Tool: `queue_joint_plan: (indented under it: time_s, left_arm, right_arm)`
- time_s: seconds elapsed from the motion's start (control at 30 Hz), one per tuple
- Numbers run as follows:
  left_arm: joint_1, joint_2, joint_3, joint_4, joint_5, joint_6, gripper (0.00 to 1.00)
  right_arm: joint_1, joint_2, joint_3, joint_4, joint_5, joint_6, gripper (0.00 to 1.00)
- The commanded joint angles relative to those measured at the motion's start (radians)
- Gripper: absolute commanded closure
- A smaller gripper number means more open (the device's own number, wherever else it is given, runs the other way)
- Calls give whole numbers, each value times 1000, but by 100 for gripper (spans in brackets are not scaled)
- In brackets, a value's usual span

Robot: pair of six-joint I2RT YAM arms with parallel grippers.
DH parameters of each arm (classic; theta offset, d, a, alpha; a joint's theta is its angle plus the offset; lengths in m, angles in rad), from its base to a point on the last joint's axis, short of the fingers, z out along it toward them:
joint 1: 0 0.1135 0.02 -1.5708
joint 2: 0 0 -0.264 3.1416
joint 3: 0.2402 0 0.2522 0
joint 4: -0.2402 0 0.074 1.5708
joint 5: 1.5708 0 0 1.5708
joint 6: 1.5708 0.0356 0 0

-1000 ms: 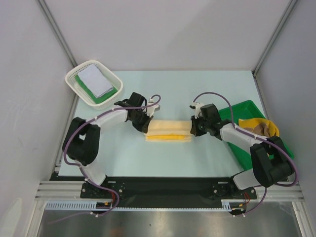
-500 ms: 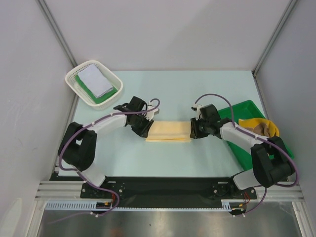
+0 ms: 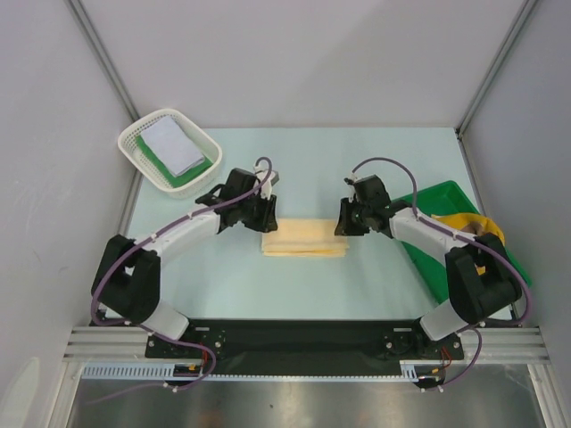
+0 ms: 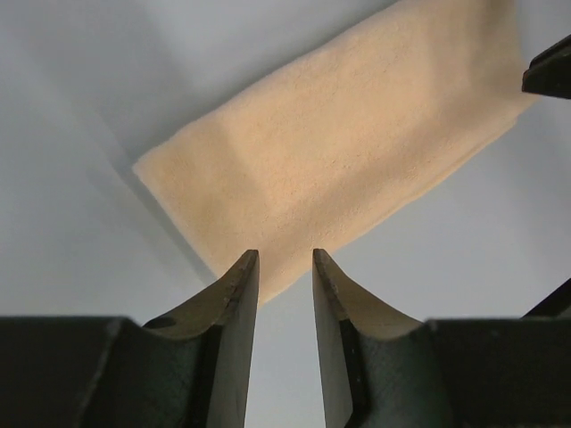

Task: Fold and stack the towels
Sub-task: Fold the towel

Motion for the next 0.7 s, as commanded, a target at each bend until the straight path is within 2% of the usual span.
queue_joint_plan:
  time_s: [0.0, 0.17, 0.23, 0.4, 0.53, 0.67]
  left_arm:
    - [-9, 42, -90, 123, 47, -158, 65]
    - [-7, 110, -101, 85, -93, -196, 65]
    - [-7, 108, -91, 68, -119, -209, 65]
    - [-7, 55, -35, -29, -197, -216, 62]
    - [-7, -10, -80, -26, -187, -219, 54]
    - [-7, -5, -150, 34, -108, -246, 54]
  right_arm:
    - [21, 25, -62, 69, -10, 92, 80]
    - [33, 27, -131, 147, -20, 132, 77]
    - [33, 7, -123, 132, -25, 136, 77]
    - [31, -91, -87, 46, 24, 137, 67]
    - [25, -158, -109, 0, 84, 162, 59]
    - [7, -149, -145, 23, 116, 169, 58]
